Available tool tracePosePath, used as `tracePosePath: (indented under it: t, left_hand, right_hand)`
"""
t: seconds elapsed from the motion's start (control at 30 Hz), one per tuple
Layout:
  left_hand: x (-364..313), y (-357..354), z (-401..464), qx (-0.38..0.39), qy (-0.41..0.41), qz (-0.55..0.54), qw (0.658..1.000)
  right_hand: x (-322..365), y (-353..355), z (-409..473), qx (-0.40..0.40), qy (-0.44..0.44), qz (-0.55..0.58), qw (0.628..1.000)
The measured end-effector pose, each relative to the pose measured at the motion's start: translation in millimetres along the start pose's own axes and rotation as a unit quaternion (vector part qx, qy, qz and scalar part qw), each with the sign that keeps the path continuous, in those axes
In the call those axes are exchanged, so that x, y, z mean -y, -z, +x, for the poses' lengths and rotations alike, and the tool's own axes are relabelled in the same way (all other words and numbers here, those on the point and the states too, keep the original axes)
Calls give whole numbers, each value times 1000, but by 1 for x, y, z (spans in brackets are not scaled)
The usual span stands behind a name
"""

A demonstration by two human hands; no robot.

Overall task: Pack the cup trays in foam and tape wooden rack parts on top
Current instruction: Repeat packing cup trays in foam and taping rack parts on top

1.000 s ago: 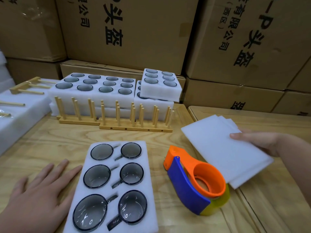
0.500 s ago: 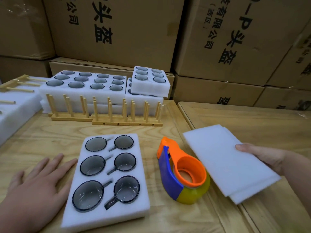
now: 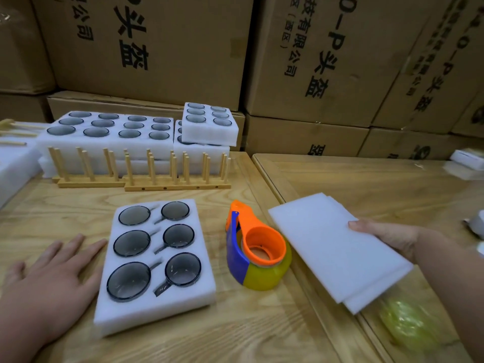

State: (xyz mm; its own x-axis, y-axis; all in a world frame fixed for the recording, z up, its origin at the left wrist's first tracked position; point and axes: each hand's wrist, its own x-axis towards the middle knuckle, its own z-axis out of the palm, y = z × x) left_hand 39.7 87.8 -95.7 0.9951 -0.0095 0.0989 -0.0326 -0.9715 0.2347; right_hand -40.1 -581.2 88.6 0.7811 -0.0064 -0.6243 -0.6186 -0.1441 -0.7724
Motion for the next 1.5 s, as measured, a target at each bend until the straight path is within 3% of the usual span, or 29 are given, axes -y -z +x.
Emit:
tracePosePath:
  t: [0.4,0.53,0.63,0.77,0.9,1.1,1.5]
  left_hand:
    - [-25,24,-14,10,-9,-17,1000]
    - [-37,36,-21,13,1,-6,1000]
    - [-44,43,-26,18,0,1,1000]
    - [-48,47,-28,18,9,10,1000]
    - [-49,48,-28,20,9,8,1000]
    - [-55,55,-35,19,24,-3,1000]
    - [-79,79,-51,37,49,3,998]
  right_hand:
    - [0,-14,-1,-16,2,60,998]
    - [15,-46,10,-21,-4,20,1000]
    - [31,-63,9,-68,-9,-49,996]
    - [52,-77,6,-208,42,-234,949]
    - [69,-95,6,-294,117,-273,909]
    - [79,-132,-1,-255,91,-359,893]
    - [96,-142,-15,-318,74,-424,845]
